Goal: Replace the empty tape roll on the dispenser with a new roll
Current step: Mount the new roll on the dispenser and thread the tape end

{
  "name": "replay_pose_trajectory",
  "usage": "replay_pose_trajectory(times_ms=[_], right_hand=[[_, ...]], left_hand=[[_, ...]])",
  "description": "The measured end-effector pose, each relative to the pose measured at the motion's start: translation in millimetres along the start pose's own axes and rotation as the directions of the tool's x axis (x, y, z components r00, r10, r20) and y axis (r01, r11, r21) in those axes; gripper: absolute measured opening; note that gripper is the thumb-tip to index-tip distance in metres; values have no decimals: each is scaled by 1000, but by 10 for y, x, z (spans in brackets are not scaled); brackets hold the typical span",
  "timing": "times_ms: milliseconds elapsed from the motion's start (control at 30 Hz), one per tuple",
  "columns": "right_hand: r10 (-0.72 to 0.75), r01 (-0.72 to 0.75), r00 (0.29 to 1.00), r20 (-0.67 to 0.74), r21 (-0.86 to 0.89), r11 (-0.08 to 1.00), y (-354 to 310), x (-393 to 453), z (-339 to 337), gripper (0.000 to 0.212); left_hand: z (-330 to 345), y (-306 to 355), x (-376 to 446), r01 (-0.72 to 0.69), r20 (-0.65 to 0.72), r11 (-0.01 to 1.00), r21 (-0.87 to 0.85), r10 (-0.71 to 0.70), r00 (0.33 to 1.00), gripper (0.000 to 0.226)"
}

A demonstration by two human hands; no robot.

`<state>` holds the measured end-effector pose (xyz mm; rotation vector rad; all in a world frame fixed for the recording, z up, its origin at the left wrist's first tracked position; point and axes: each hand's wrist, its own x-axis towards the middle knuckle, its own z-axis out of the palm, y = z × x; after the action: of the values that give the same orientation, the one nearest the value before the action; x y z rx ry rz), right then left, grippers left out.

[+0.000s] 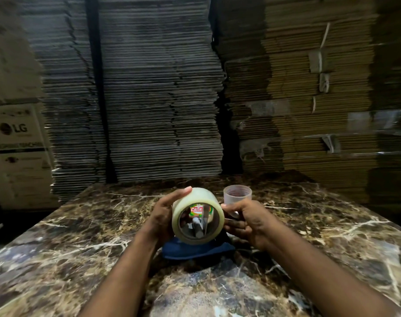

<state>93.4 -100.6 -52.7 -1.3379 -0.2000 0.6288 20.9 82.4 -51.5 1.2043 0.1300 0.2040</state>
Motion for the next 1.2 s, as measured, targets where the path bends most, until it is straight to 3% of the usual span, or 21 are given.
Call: replay_pose_trajectory(times_ms=[167,300,400,533,633,733,867,1000,1100,1200], right_hand=[[63,-64,998,15,37,997,7,-27,-6,12],[54,-56,998,39,45,997,12,-20,-14,13],[53,-55,998,28,62,997,30,-23,-9,11],[70,-72,997,25,86,994,44,-45,-6,9],[67,-71,996,52,76,995,48,-50,4,11],[63,-64,998,29,32,997,41,-67,-15,13],[85,-86,996,29,19,996,38,-65,-40,14],[85,-85,996,23,7,996,48,-49,-34,20],[90,-90,996,0,-32,995,39,-61,-30,17],[97,-99,994,-41,-69,993,58,-20,-34,11]], left_hand=[[17,32,-33,45,0,999,22,-45,999,65],[20,-23,-51,33,21,999,-25,-32,999,48],[50,-53,-76,-73,28,986,-152,78,997,37],[47,-75,-82,-196,41,949,-249,212,976,50],[64,-73,-85,-207,-3,950,-235,212,977,44],[87,-60,-84,-203,-57,951,-232,195,979,18],[91,-52,-88,-153,-42,970,-191,148,988,39],[109,-56,-123,-158,-34,969,-189,155,987,26],[98,-79,-117,-208,-81,944,-257,194,978,36],[103,-81,-122,-200,-101,944,-261,180,979,18]])
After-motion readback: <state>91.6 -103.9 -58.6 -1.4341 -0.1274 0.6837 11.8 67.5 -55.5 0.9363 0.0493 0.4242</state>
